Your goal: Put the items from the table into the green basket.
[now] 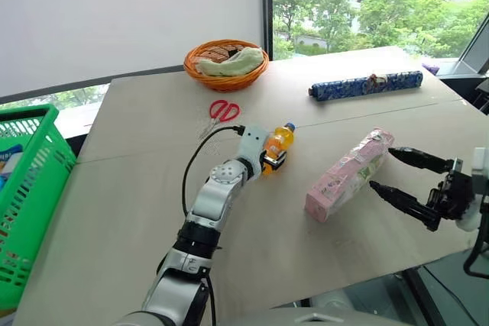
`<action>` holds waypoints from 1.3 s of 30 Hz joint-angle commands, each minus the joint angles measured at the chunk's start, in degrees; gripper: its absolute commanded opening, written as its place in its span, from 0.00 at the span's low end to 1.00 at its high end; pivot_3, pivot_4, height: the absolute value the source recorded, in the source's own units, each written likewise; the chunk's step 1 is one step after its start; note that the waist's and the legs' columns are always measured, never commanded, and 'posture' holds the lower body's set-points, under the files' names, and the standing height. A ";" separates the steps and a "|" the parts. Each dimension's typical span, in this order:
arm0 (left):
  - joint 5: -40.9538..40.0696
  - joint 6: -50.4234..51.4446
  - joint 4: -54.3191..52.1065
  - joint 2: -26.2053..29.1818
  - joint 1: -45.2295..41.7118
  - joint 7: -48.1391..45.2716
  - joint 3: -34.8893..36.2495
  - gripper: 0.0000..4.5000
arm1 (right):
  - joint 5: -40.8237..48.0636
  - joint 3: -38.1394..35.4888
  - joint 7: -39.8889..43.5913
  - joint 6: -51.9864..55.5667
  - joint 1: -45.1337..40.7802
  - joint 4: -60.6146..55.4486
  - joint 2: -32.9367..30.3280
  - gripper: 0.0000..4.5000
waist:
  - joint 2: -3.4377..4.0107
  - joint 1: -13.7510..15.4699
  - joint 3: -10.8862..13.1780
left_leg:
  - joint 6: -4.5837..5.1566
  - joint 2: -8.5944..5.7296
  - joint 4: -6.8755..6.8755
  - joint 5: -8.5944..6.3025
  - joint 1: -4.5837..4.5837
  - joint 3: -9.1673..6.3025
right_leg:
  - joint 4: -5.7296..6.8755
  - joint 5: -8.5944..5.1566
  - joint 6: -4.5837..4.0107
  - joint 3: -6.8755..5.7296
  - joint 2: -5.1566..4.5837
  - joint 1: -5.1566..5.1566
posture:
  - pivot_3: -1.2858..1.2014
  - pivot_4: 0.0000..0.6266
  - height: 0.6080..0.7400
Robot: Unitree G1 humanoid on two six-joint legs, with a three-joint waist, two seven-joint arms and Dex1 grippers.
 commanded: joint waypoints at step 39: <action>-1.07 -6.87 -7.57 32.30 -6.12 15.01 42.62 0.67 | -5.93 23.06 -7.62 6.23 -40.28 12.98 7.15 1.00 | -0.89 5.42 0.24 | -0.38 -0.06 -0.07 0.17 -0.53 0.08 | 0.79 0.04 -0.06 0.25 -0.06 -1.10 | 0.55 0.00 0.98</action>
